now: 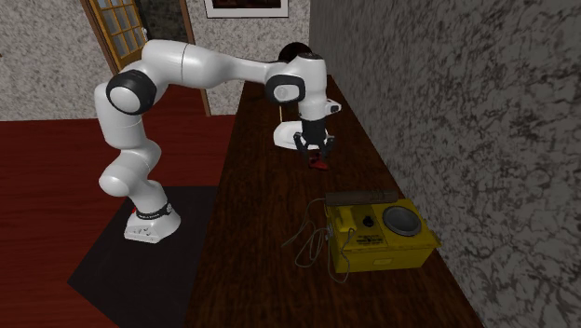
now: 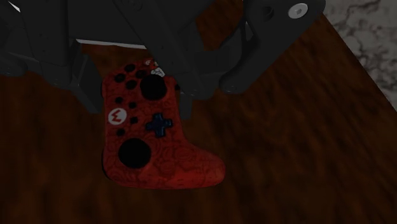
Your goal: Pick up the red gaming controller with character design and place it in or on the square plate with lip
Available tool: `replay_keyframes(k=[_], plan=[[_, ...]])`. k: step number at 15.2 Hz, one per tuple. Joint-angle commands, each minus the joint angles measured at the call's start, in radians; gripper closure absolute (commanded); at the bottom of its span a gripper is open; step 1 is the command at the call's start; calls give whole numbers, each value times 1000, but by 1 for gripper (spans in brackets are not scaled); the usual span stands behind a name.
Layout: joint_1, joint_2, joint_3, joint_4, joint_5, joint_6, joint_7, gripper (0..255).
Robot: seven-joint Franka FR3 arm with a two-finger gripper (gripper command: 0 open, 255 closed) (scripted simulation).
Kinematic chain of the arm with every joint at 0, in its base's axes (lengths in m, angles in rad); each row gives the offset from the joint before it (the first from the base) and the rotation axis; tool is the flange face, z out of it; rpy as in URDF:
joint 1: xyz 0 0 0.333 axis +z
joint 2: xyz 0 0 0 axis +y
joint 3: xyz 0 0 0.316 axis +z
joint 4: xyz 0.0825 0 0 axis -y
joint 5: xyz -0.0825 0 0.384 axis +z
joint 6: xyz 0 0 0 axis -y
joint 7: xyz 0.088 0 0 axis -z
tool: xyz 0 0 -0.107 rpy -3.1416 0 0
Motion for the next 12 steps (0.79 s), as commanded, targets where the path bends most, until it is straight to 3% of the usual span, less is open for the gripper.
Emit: replay_keyframes(k=[1,12], plan=[[1,-2,1,26,0,-28,1,255],[5,14,2,196,0,-182,-3,255]])
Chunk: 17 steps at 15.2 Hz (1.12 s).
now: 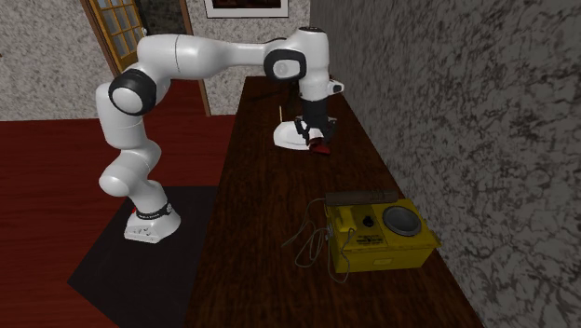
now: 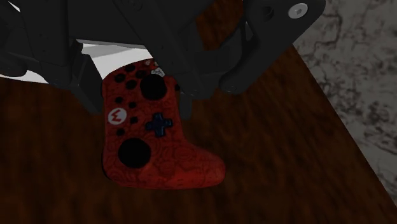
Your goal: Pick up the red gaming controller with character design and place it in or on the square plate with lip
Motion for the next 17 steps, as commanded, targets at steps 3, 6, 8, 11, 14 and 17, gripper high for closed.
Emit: replay_keyframes(k=[3,6,8,11,14,17], plan=[[14,-6,8,31,-3,-38,21,255],[54,-28,33,5,-11,-38,86,255],[81,-38,50,-4,-17,-40,130,255],[121,-44,76,-8,-26,-46,197,255],[163,-41,103,0,-37,-56,265,255],[207,-28,130,22,-51,-71,334,255]])
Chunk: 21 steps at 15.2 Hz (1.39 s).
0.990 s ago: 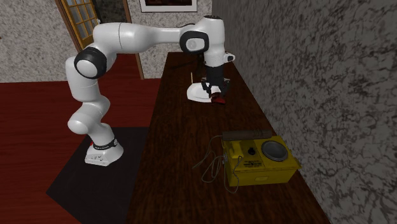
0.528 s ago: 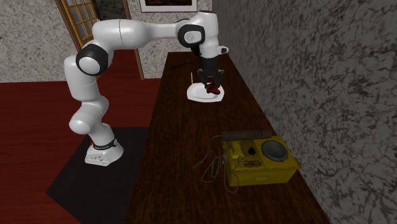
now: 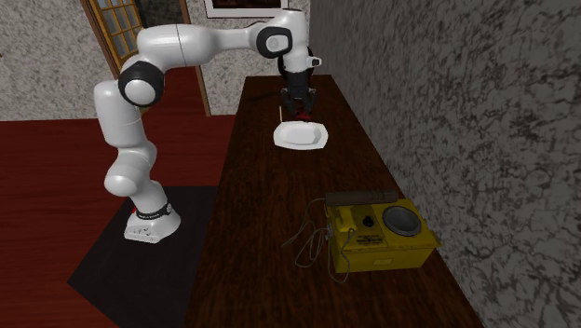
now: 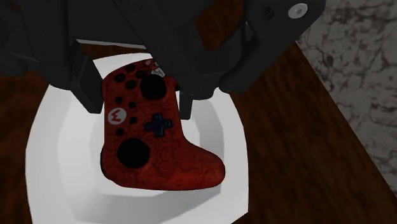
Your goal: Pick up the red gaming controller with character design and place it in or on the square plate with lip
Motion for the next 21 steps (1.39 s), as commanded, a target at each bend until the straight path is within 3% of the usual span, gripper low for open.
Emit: replay_keyframes(k=[1,16,21], plan=[[25,18,15,22,-10,-7,41,255],[16,-7,11,-217,-7,206,50,255],[16,-7,11,-217,-7,206,50,255]])
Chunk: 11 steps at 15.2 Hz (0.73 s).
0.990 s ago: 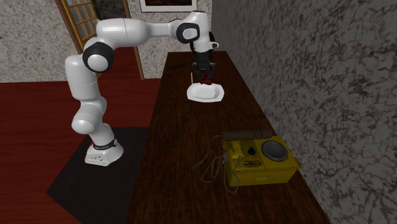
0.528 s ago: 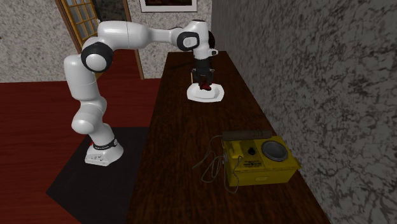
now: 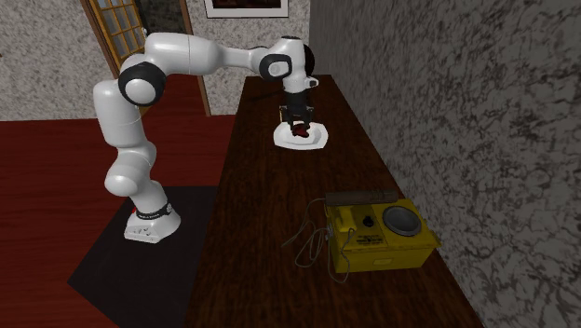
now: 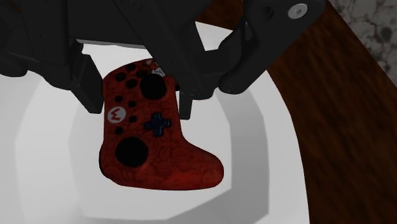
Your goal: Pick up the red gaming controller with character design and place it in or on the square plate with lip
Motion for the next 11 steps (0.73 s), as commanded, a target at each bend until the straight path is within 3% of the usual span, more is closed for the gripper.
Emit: replay_keyframes(k=[1,3,4,9,11], plan=[[0,0,0,0,0,1,0,255],[0,0,0,0,0,1,0,255],[0,0,0,0,0,1,0,0],[0,0,0,0,0,1,0,0],[3,-7,2,58,3,-64,-2,0]])
